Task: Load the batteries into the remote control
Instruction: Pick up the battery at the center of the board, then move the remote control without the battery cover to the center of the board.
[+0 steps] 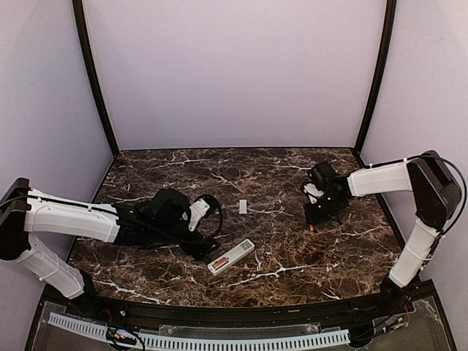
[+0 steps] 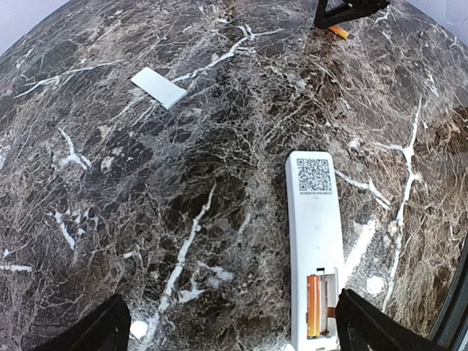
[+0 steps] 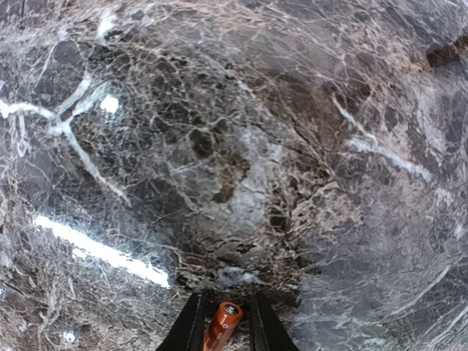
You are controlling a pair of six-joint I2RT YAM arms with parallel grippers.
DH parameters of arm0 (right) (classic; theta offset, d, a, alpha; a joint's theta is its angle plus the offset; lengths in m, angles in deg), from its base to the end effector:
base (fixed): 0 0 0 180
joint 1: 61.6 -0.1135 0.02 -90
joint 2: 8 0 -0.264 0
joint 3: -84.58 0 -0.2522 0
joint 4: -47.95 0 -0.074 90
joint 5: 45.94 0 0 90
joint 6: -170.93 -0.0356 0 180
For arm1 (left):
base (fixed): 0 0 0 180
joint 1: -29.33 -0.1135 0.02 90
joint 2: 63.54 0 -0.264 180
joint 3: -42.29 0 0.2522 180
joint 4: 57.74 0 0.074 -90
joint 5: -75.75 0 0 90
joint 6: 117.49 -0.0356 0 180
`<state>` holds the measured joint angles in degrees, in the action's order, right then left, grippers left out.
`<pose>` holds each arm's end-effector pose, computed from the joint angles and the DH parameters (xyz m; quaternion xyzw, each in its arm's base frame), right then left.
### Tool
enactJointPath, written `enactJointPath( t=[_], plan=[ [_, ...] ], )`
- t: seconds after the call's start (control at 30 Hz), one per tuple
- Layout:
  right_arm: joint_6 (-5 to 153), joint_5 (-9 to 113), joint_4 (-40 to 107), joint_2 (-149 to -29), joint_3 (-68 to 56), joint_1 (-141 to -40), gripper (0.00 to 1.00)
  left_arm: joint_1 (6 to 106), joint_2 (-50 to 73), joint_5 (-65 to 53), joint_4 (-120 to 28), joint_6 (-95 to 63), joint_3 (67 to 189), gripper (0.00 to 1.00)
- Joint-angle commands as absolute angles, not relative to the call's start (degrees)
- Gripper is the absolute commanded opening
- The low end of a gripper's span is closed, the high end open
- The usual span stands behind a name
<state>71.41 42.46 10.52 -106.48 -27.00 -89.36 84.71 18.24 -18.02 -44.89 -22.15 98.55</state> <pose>0.2829 0.1478 0.1470 -0.1527 0.9687 0.0494 0.1893 0.1699 -0.2420 0.1981 0.3675 0.8213 -0.1944 0.3905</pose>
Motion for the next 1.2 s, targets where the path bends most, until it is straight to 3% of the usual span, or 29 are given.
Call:
enactJointPath(
  t=[0.0,0.33,0.7,0.87,1.17],
  plan=[
    [70.73,41.17,5.8,-110.27,-27.12,-90.24,0.16,83.18,15.91,-19.38,-47.55,-20.17,96.51,0.98],
    [72.61,47.95,6.26,-109.06,-21.21,-91.01,0.0,81.3,15.73,-18.68,-51.26,-17.75,94.23,0.99],
    [77.09,66.25,12.93,-110.41,-12.16,-91.48,0.0,76.28,14.38,-14.66,-55.55,-15.77,90.63,0.99],
    [81.4,75.71,13.72,-113.0,-5.99,-93.94,0.0,72.79,13.17,-6.35,-59.3,-14.51,88.87,0.99],
    [87.85,78.52,14.85,-113.53,-3.07,-97.59,0.0,74.94,10.09,5.46,-60.97,-15.62,84.22,0.99]
  ],
)
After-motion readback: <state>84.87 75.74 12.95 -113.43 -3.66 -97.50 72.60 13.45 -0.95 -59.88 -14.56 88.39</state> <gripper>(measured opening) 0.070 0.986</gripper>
